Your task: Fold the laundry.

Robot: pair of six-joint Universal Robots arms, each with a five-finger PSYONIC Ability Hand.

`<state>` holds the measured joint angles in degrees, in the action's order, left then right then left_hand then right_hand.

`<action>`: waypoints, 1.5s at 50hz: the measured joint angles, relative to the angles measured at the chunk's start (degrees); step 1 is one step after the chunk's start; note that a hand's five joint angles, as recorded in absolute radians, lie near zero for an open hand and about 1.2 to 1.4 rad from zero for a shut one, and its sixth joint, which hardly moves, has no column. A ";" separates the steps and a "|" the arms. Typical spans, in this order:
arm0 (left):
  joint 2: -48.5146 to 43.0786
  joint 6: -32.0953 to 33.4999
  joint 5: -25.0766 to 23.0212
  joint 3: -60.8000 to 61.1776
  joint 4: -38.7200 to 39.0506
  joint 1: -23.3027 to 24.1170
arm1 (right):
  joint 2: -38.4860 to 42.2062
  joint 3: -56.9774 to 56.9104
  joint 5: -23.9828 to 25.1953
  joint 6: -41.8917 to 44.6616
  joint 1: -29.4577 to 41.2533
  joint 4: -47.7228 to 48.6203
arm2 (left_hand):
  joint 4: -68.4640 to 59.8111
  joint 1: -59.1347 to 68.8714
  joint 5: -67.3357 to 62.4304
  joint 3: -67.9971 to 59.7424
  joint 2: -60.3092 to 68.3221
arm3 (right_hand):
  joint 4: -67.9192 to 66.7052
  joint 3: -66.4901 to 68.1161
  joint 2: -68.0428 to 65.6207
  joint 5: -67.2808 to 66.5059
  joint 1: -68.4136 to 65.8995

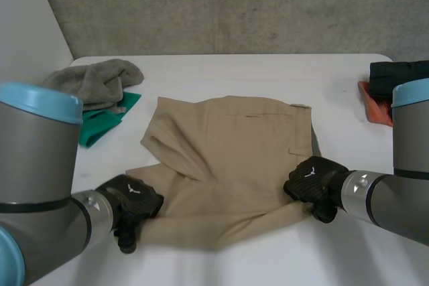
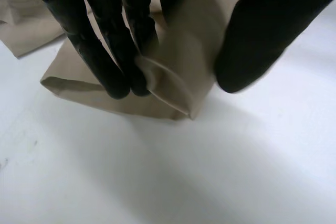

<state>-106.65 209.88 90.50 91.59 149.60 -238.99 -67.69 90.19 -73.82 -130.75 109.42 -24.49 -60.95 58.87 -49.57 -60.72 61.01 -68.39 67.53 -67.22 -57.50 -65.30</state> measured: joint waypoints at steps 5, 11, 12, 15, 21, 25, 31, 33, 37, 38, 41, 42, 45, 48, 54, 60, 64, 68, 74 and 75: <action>0.06 0.38 -0.21 -3.38 1.26 -1.63 | -0.44 1.05 2.23 -2.24 -0.60 3.62 | 44.22 -44.41 42.98 43.33 -44.02 | 0.00 0.00 0.00 -0.23 0.00; -1.59 0.41 -1.25 -9.16 7.50 -4.15 | -0.17 1.76 2.95 -6.27 -0.72 8.73 | 45.20 -43.07 43.71 44.92 -44.92 | -0.01 0.02 0.00 -0.36 0.00; -2.21 0.42 -1.54 -10.05 8.71 -4.54 | -0.15 1.87 2.98 -6.66 -0.71 9.29 | 44.30 -42.04 42.84 43.98 -43.96 | 0.00 0.10 0.00 -0.36 0.00; -6.01 0.54 -3.15 -13.89 13.85 -6.10 | -0.07 2.53 2.98 -8.05 -0.59 12.03 | 35.82 -32.90 34.41 35.57 -35.85 | -0.01 0.24 0.00 -0.36 0.00; -15.92 1.27 -6.48 -21.50 20.50 -8.04 | 0.03 3.52 2.76 -8.73 -0.31 14.73 | 30.22 -28.03 28.89 30.29 -30.65 | -0.01 0.24 0.00 -0.36 0.00; -23.01 1.99 -8.55 -26.74 21.97 -8.72 | 0.27 4.10 2.66 -8.69 -0.24 15.52 | 30.27 -28.11 28.84 30.27 -30.60 | 0.00 0.24 0.00 -0.36 0.00; -31.23 3.51 -11.05 -33.29 21.83 -8.91 | 0.74 4.78 2.62 -8.57 -0.27 16.42 | 20.78 -16.95 19.57 20.82 -20.14 | -0.01 0.24 0.00 -0.48 0.00; -32.71 3.93 -10.92 -34.63 21.53 -8.95 | 0.80 4.96 2.62 -8.57 -0.32 16.73 | 5.71 -0.30 4.80 5.88 -6.02 | 0.00 0.24 0.00 -0.49 0.00; -33.74 4.50 -7.22 -35.96 20.11 -8.90 | 0.67 5.26 2.64 -8.57 -0.31 17.06 | -7.22 7.00 -6.36 -6.89 7.22 | 0.00 0.24 0.00 -0.48 0.00; -33.68 4.66 -5.17 -36.07 19.35 -8.80 | 0.59 5.31 2.63 -8.57 -0.28 17.11 | -7.23 7.00 -6.36 -6.96 7.27 | 0.00 0.24 0.00 -0.49 0.00; -33.18 5.21 1.58 -35.87 16.83 -8.22 | 0.33 5.42 2.62 -8.59 -0.07 17.10 | -7.33 7.00 -6.36 -6.96 7.27 | 0.00 0.24 0.00 -0.49 0.00; -32.95 5.42 3.91 -35.72 15.93 -7.98 | 0.24 5.45 2.61 -8.60 0.02 17.09 | -7.33 7.00 -6.36 -6.96 7.27 | 0.00 0.24 0.00 -0.47 0.00; -32.06 6.13 9.47 -35.01 13.72 -7.08 | 0.04 5.54 2.55 -8.69 0.40 17.04 | -7.35 7.00 -6.36 -6.96 7.28 | 0.00 0.24 0.00 -0.48 0.00; -30.66 6.60 11.93 -33.91 12.47 -6.10 | -0.01 5.69 2.28 -8.97 0.98 17.05 | 3.36 -2.39 1.98 3.23 -3.40 | 0.00 0.24 0.00 -0.49 0.00; -26.73 5.31 10.51 -31.82 12.09 -4.91 | 0.06 6.09 1.50 -9.75 1.77 17.42 | 41.74 -42.05 40.12 40.81 -41.58 | 0.00 0.24 0.00 -0.47 0.00; -19.57 1.21 8.60 -28.84 11.42 -4.90 | -0.14 6.31 1.32 -11.27 1.70 19.08 | 44.67 -42.56 43.58 44.08 -44.28 | 0.00 0.24 0.00 -0.49 0.00; -12.83 -2.23 7.04 -24.29 10.82 -5.01 | -0.28 6.17 1.44 -13.67 1.31 20.76 | 44.67 -42.56 43.59 44.08 -44.28 | 0.00 0.24 0.00 -0.49 0.00; -6.11 -5.24 4.54 -18.12 10.24 -4.65 | -0.25 5.65 1.68 -17.69 0.55 22.69 | 44.67 -42.56 43.59 44.08 -44.27 | 0.00 0.24 0.00 -0.49 0.00; 3.45 -9.26 0.27 -7.34 8.73 -2.68 | 0.03 4.65 1.73 -25.63 -1.08 25.41 | 42.47 -40.37 40.98 42.77 -42.76 | -0.01 0.24 0.00 -0.49 0.00; 4.45 -9.76 -0.13 -5.71 8.29 -2.15 | 0.03 4.57 1.70 -26.84 -1.28 25.80 | 41.63 -39.46 40.23 41.80 -41.92 | -0.01 0.24 0.00 -0.49 0.00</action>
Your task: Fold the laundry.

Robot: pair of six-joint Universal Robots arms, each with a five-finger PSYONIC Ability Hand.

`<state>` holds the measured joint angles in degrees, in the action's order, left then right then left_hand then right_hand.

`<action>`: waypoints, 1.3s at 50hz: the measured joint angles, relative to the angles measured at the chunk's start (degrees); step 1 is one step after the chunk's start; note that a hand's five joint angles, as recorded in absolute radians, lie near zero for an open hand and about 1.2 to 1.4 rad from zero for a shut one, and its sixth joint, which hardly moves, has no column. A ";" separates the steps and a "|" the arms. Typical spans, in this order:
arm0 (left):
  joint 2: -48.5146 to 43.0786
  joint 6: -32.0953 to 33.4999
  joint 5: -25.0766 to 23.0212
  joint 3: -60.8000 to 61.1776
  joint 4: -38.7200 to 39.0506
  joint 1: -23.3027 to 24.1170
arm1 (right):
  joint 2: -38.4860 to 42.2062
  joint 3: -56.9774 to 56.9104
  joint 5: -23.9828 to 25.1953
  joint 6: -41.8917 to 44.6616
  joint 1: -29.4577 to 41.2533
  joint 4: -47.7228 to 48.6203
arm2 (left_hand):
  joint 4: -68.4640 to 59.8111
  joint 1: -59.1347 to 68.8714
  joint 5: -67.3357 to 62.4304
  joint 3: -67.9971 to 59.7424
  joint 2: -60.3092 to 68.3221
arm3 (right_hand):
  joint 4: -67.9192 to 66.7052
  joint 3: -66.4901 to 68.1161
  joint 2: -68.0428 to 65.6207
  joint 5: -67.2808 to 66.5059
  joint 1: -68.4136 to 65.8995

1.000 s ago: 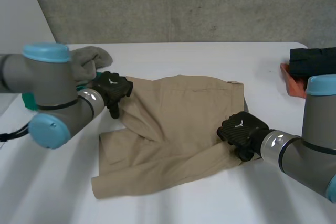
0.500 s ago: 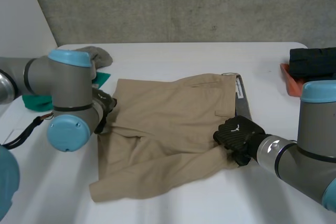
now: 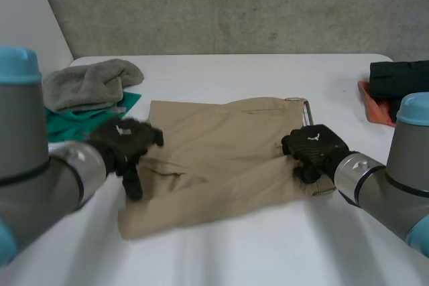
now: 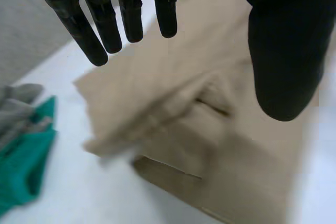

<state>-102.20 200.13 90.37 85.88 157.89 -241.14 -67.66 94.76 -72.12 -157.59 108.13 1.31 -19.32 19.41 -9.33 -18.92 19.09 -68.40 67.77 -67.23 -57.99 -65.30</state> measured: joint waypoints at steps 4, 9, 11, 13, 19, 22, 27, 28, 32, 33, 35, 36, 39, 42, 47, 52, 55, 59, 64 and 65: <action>1.94 -1.38 -0.48 5.30 -1.56 2.57 | -0.11 -0.06 -0.31 -3.67 -0.49 1.55 | -0.62 0.34 -0.64 -0.76 0.59 | 0.00 0.00 0.00 -0.01 0.00; 0.88 -1.97 0.74 8.12 -0.76 5.05 | -0.16 0.00 -1.06 -5.45 -0.49 2.60 | -0.62 0.34 -0.64 -0.76 0.60 | 0.01 0.00 0.00 -0.01 0.00; -1.07 -1.97 2.20 8.67 1.38 6.13 | -0.12 0.04 -1.61 -5.89 -0.39 2.89 | -0.64 0.36 -0.66 -0.78 0.63 | 0.00 0.00 0.00 0.00 0.00; -3.35 -1.77 4.01 8.43 3.86 6.88 | -0.08 0.10 -2.03 -6.03 -0.33 2.95 | -2.84 3.03 -2.94 -3.27 3.03 | 0.00 0.00 0.00 -0.01 0.00; -10.14 0.42 9.81 6.16 10.08 9.10 | -0.25 0.32 -2.64 -5.93 -0.50 2.69 | -23.94 24.93 -23.68 -24.16 24.61 | 0.00 0.00 0.00 0.00 0.00; -12.27 2.06 12.22 5.20 12.72 9.93 | -0.85 0.52 -2.61 -5.31 -0.55 1.99 | -44.81 45.93 -44.14 -45.24 45.41 | 0.00 0.00 0.00 0.00 0.00; -12.73 4.45 13.92 4.94 15.72 10.16 | -3.41 1.62 -2.11 -0.35 -0.58 -2.03 | -48.99 46.89 -47.13 -48.92 49.21 | 0.00 0.00 0.00 -0.01 0.00; -12.47 4.86 13.87 5.13 15.87 10.10 | -4.07 1.97 -1.97 1.39 -0.62 -3.20 | -49.00 46.89 -47.13 -48.91 49.21 | 0.00 0.00 0.00 -0.01 0.00; -10.26 6.64 12.43 6.81 14.45 9.67 | -7.24 4.23 -1.26 12.45 -1.32 -10.01 | -49.01 46.89 -47.13 -48.92 49.21 | 0.01 0.00 0.00 0.00 0.00; -9.94 6.81 12.17 7.04 14.08 9.63 | -7.52 4.53 -1.22 13.75 -1.47 -10.78 | -49.01 46.89 -47.13 -48.92 49.21 | 0.00 0.00 0.00 0.00 0.00; -7.65 7.76 10.33 8.64 11.17 9.41 | -9.16 6.35 -0.87 21.88 -2.58 -15.53 | -49.01 46.89 -47.14 -48.92 49.21 | 0.00 0.00 0.00 0.00 0.00; -6.36 8.21 9.29 9.49 9.41 9.30 | -9.81 7.13 -0.68 25.26 -3.12 -17.40 | -49.01 46.89 -47.14 -48.92 49.21 | 0.00 0.00 0.00 0.00 0.00; -3.68 8.95 7.06 10.95 5.78 9.07 | -11.16 8.90 0.02 32.73 -4.44 -21.25 | -49.01 46.89 -47.14 -48.92 49.21 | 0.00 0.00 0.00 0.00 0.00; -1.86 9.43 5.42 11.66 3.09 8.84 | -11.74 9.66 0.79 35.90 -5.13 -22.63 | -49.02 46.89 -47.14 -48.91 49.21 | 0.00 0.00 0.00 0.00 0.00; -1.50 10.08 4.38 10.14 1.46 8.19 | -11.66 9.06 1.95 35.38 -5.47 -21.71 | -49.03 46.89 -47.14 -48.92 49.21 | 0.00 0.00 0.00 -0.01 0.00; -7.01 12.34 5.13 0.30 4.62 6.48 | -7.32 2.03 2.85 25.95 -4.91 -13.50 | -49.06 46.89 -47.43 -49.06 49.37 | 0.00 0.01 0.00 -0.01 0.00; -11.42 13.91 5.91 -7.00 7.66 5.63 | -3.96 -2.56 2.47 21.50 -4.48 -9.31 | -49.06 46.89 -47.82 -49.07 49.37 | 0.00 0.22 0.00 -0.10 0.00; -19.07 16.71 7.24 -19.23 12.56 4.54 | 1.46 -9.60 1.14 16.18 -3.75 -3.17 | -49.06 46.89 -47.82 -49.07 49.37 | 0.00 0.24 0.00 -0.10 0.00; -29.69 20.17 8.54 -35.25 16.57 2.95 | 9.37 -18.71 -2.03 11.18 -2.83 5.50 | -49.07 46.89 -47.83 -49.07 49.37 | -0.01 0.24 0.00 -0.11 0.00; -32.34 20.85 8.71 -39.07 17.03 2.54 | 11.25 -20.65 -2.92 10.43 -2.66 7.37 | -49.07 46.89 -47.83 -49.07 49.37 | 0.23 0.06 0.08 0.10 0.00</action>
<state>-134.54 220.98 99.08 46.81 174.92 -238.60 -56.41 74.11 -75.05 -147.15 105.48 8.68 -68.39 66.30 -57.16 -67.99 68.46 -68.17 67.84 -67.15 -57.89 -65.30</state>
